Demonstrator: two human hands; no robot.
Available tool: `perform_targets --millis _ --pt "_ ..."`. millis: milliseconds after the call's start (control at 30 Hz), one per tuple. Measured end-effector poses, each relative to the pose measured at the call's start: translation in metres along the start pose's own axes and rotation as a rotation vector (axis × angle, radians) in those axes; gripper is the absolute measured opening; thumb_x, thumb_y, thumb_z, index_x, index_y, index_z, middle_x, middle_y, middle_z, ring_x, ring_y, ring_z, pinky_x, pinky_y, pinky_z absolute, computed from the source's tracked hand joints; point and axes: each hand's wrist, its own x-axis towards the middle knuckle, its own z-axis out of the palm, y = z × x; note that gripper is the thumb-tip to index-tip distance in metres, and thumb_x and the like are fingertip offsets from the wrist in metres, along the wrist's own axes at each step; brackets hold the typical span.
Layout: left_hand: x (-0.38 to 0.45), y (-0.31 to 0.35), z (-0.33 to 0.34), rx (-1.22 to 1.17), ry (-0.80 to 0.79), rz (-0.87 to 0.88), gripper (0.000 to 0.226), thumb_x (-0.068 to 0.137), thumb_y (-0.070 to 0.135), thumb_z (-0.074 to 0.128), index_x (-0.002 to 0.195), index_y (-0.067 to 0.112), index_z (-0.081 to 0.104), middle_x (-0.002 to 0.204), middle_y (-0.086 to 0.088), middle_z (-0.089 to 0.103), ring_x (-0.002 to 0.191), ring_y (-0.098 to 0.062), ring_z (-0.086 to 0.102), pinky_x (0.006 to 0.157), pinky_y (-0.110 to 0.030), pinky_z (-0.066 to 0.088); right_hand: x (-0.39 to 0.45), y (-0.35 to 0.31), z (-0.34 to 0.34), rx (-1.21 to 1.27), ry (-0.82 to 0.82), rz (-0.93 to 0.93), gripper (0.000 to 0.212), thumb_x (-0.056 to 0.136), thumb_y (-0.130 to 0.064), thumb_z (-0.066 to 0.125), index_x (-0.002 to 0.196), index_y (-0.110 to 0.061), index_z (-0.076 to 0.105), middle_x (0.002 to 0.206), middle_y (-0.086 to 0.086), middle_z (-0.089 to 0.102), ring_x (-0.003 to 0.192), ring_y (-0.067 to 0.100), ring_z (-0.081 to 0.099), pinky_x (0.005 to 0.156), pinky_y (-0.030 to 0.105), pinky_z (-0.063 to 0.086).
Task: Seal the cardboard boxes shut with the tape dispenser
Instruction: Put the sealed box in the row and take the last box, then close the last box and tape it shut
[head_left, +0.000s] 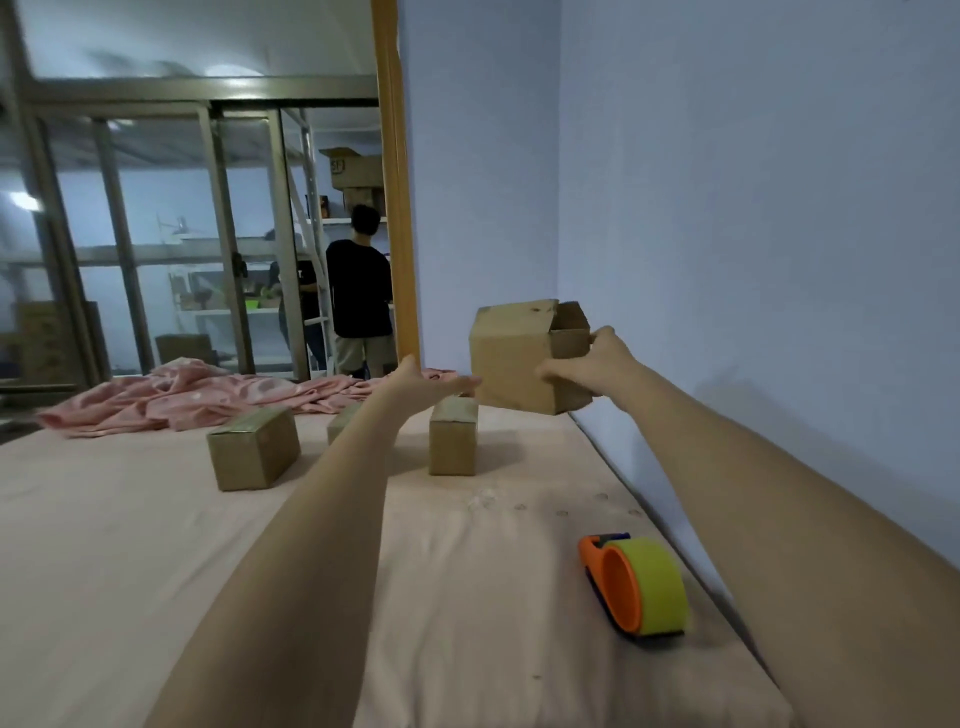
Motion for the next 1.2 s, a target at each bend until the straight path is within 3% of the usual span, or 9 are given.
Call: perform_targets --millis 67,133,300,367,500,733,900,1067,1200 --pt "-0.013 0.009 -0.004 0.050 -0.008 -0.017 0.134 0.038 0.079 0.073 0.145 0.013 0.028 0.130 0.006 0.050 0.114 -0.017 0.052 0.088 -0.028 0.042 -0.011 -0.011 -0.006 0.086 -0.120 -0.015 0.077 0.059 -0.035 0.085 0.115 -0.019 0.035 0.104 -0.002 0.052 0.089 0.014 0.058 0.059 0.027 0.050" --pt "-0.022 0.016 -0.009 0.010 -0.025 0.037 0.126 0.032 0.082 0.070 0.136 0.018 0.040 0.112 0.011 0.055 0.097 -0.011 0.056 0.075 -0.025 0.045 -0.021 -0.018 -0.011 0.117 -0.202 -0.052 0.077 0.059 -0.038 0.085 0.117 -0.019 0.039 0.104 -0.002 0.056 0.087 0.014 0.063 0.058 0.027 0.054" --pt "-0.045 0.022 -0.012 -0.269 -0.072 0.136 0.079 0.027 0.065 0.085 0.093 0.033 0.056 0.094 0.012 0.064 0.071 0.000 0.068 0.051 -0.014 0.051 -0.035 -0.020 -0.018 0.280 -0.365 -0.042 0.056 0.072 -0.022 0.078 0.119 -0.016 0.049 0.111 0.007 0.062 0.095 0.023 0.066 0.080 0.036 0.057" --pt "-0.055 0.022 -0.011 -0.336 -0.085 0.141 0.076 0.028 0.057 0.088 0.092 0.033 0.056 0.094 0.009 0.066 0.070 -0.001 0.069 0.052 -0.014 0.052 -0.040 -0.017 -0.015 0.315 -0.403 -0.044 0.048 0.076 -0.019 0.074 0.120 -0.017 0.052 0.117 0.008 0.062 0.101 0.022 0.063 0.087 0.036 0.054" --pt "-0.073 0.007 -0.002 -0.294 -0.066 0.155 0.085 0.034 0.055 0.087 0.109 0.028 0.055 0.102 0.010 0.066 0.077 0.001 0.068 0.056 -0.013 0.051 -0.057 -0.005 0.003 0.380 -0.271 -0.127 0.073 0.075 -0.033 0.076 0.137 -0.022 0.039 0.125 0.004 0.056 0.113 0.020 0.056 0.099 0.039 0.046" --pt "-0.104 -0.058 0.029 -0.372 -0.057 0.134 0.098 0.040 0.038 0.092 0.126 0.026 0.047 0.111 0.004 0.065 0.091 -0.005 0.067 0.065 -0.017 0.053 -0.092 0.044 0.038 0.383 -0.168 -0.133 0.060 0.079 -0.045 0.069 0.129 -0.023 0.044 0.123 -0.002 0.054 0.109 0.011 0.055 0.079 0.020 0.048" --pt "-0.131 -0.110 0.059 -0.426 -0.069 0.111 0.090 0.043 0.035 0.092 0.121 0.025 0.051 0.114 0.001 0.066 0.098 -0.010 0.066 0.073 -0.022 0.055 -0.111 0.088 0.060 0.388 -0.215 -0.154 0.055 0.079 -0.030 0.074 0.126 -0.023 0.046 0.117 -0.010 0.054 0.107 0.004 0.053 0.073 0.011 0.045" --pt "-0.145 -0.138 0.075 -0.395 -0.066 0.020 0.084 0.057 0.023 0.091 0.129 0.022 0.047 0.117 0.001 0.062 0.102 -0.010 0.063 0.073 -0.020 0.054 -0.122 0.115 0.068 0.414 -0.253 -0.082 0.037 0.078 -0.014 0.074 0.105 -0.027 0.054 0.108 -0.004 0.056 0.096 0.002 0.055 0.066 0.006 0.045" --pt "-0.150 -0.141 0.083 -0.557 -0.079 -0.019 0.069 0.063 0.036 0.082 0.125 0.018 0.056 0.116 -0.005 0.067 0.099 -0.013 0.066 0.074 -0.019 0.053 -0.130 0.128 0.074 0.331 -0.228 -0.061 0.026 0.078 -0.014 0.073 0.097 -0.025 0.059 0.103 -0.006 0.057 0.087 0.002 0.055 0.064 0.006 0.043"
